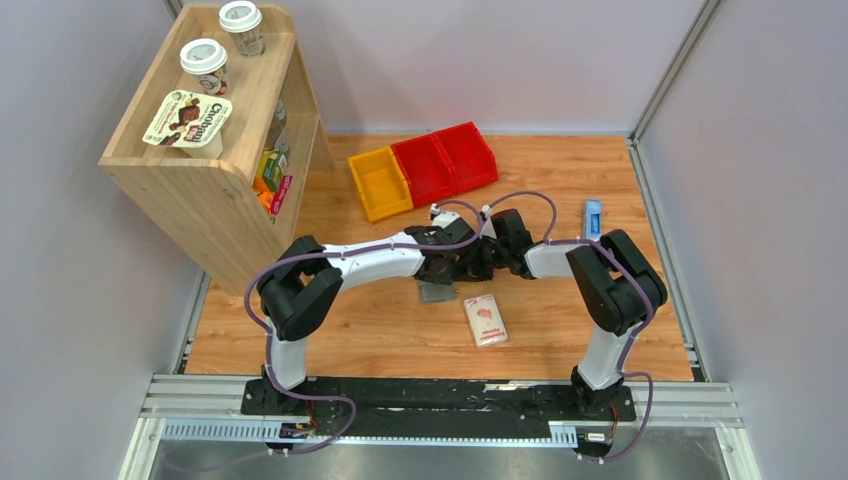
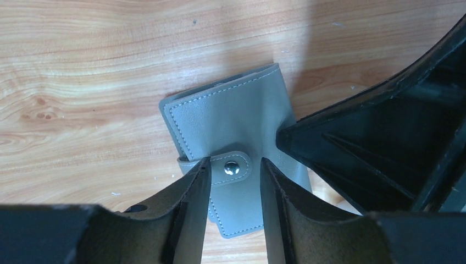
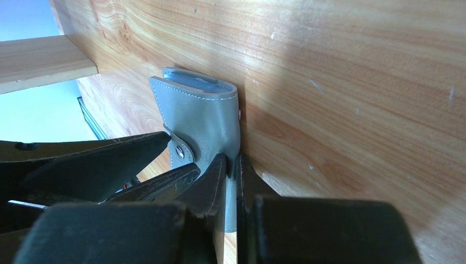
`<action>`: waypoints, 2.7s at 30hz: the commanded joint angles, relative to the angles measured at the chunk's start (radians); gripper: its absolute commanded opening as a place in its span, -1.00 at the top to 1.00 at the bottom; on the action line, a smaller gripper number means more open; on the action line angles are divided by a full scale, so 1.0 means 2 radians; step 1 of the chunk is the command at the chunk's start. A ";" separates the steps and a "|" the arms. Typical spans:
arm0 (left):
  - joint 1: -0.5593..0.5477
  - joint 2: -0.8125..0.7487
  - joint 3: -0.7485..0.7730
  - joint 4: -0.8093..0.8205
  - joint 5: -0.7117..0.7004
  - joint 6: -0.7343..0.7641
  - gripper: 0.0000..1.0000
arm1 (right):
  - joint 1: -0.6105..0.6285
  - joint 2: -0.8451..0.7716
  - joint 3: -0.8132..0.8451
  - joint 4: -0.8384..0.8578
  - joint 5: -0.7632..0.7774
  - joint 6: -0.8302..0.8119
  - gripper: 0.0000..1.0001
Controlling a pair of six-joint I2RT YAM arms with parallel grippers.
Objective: Take the credit cards out of the card holder
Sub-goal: Open the card holder at the center of the board.
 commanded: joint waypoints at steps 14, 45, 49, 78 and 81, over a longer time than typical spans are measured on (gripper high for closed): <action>-0.002 0.018 0.015 -0.047 -0.025 0.011 1.00 | 0.007 0.004 0.001 -0.044 0.046 -0.033 0.94; 0.021 -0.288 -0.185 0.108 0.003 -0.056 1.00 | 0.097 -0.183 0.065 -0.253 0.333 -0.112 -1.00; 0.019 -0.277 -0.157 0.144 0.041 -0.050 1.00 | 0.097 -0.222 0.044 -0.242 0.348 -0.112 -1.00; 0.033 -0.318 -0.295 0.031 -0.074 -0.162 1.00 | 0.097 -0.107 0.036 -0.104 0.088 -0.047 -0.56; 0.033 -0.316 -0.311 0.022 -0.068 -0.171 1.00 | 0.097 -0.090 0.044 -0.103 0.073 -0.045 -0.50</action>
